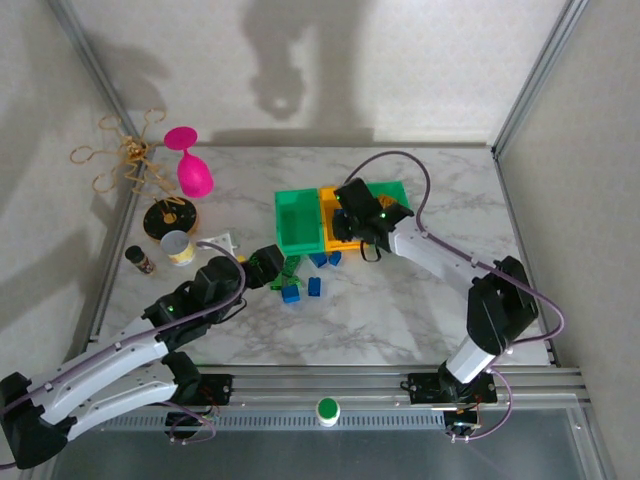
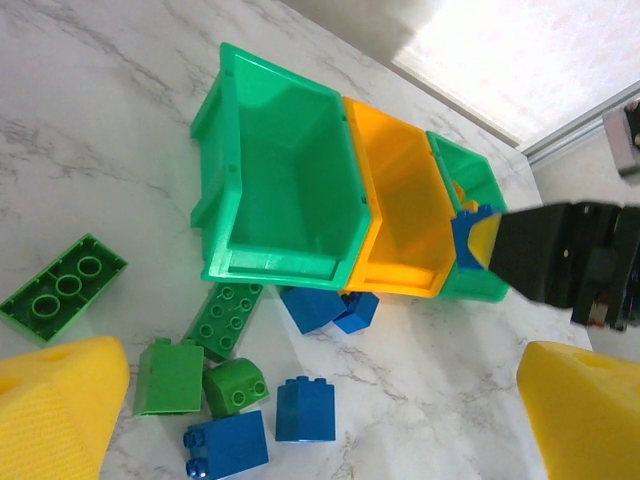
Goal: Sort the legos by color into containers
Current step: Place the lego in the container.
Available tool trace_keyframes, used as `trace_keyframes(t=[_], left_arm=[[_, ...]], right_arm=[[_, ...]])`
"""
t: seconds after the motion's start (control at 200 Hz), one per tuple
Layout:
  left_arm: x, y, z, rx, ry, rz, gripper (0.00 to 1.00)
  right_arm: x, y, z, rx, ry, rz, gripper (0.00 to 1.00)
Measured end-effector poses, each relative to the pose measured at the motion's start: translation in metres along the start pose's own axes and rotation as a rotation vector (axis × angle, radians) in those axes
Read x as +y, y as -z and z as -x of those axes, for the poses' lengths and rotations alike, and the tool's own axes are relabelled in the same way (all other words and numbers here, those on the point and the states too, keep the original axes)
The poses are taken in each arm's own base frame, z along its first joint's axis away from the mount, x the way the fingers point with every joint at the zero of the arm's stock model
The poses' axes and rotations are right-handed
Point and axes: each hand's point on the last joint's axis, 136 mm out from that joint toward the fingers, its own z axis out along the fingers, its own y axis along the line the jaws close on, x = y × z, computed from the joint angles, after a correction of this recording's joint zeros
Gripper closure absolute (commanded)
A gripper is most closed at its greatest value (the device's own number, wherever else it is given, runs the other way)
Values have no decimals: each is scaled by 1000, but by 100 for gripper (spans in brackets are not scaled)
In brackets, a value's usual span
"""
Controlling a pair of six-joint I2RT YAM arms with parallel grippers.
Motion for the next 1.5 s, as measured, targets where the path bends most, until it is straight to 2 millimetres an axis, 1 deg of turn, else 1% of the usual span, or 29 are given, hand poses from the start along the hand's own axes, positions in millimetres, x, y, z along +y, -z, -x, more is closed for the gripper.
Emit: trace_keyframes(t=[0.125, 0.245, 0.335, 0.536, 0.811, 0.956, 1.086, 1.191, 1.246, 1.502], left_arm=[[-2, -5, -1, 2, -5, 3, 0], [-4, -8, -1, 2, -13, 3, 0], [-6, -9, 0, 0, -20, 1, 0], [-9, -14, 2, -5, -26, 6, 0], [-13, -19, 3, -3, -35, 8, 0], [-13, -19, 4, -3, -35, 8, 0], [-13, -19, 4, -5, -34, 7, 0], [-13, -19, 4, -5, -35, 7, 0], [-13, -19, 4, -5, -35, 7, 0], [-13, -19, 4, -5, -41, 7, 0]], right_arm=[[-8, -20, 17, 2, -17, -24, 67], [-14, -41, 24, 21, -16, -48, 67], [-16, -53, 27, 32, -15, -56, 67], [-23, -73, 28, 56, -12, -76, 67], [-21, -94, 28, 73, 2, -82, 67], [-22, -107, 22, 93, 5, -90, 65], [-22, -116, 16, 111, 8, -96, 62], [-23, -122, 14, 120, 11, -99, 55], [-22, -122, 14, 120, 19, -97, 53], [-18, -116, 31, 81, 23, -90, 52]])
